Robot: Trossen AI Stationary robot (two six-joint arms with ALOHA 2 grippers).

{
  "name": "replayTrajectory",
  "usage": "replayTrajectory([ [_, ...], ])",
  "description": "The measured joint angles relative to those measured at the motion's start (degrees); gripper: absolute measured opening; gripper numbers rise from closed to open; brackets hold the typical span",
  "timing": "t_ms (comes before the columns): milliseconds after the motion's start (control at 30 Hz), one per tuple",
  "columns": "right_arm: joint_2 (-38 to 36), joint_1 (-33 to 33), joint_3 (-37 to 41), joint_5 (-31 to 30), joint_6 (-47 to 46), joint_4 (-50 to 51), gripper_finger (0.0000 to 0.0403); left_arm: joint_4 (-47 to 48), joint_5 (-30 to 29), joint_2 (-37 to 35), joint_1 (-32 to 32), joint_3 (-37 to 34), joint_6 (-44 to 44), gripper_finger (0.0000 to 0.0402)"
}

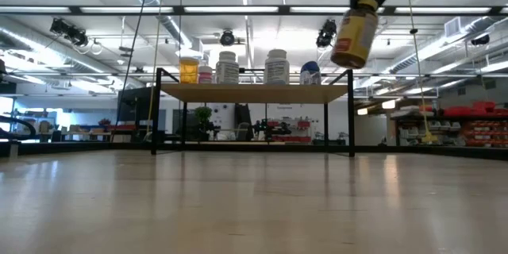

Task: Pick and place medicine bottles onto shelf by color
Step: Put the yellow medicine bottle on the shelf

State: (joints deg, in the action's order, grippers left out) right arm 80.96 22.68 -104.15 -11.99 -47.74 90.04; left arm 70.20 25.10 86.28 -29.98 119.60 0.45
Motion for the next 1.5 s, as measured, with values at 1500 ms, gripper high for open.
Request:
replayTrajectory([
  [1500, 22.23, 4.09, -21.43, 0.86, 26.06, -0.02, 0.0236, 0.02, -1.09, 0.00, 0.00, -0.01, -1.14, 0.0172],
])
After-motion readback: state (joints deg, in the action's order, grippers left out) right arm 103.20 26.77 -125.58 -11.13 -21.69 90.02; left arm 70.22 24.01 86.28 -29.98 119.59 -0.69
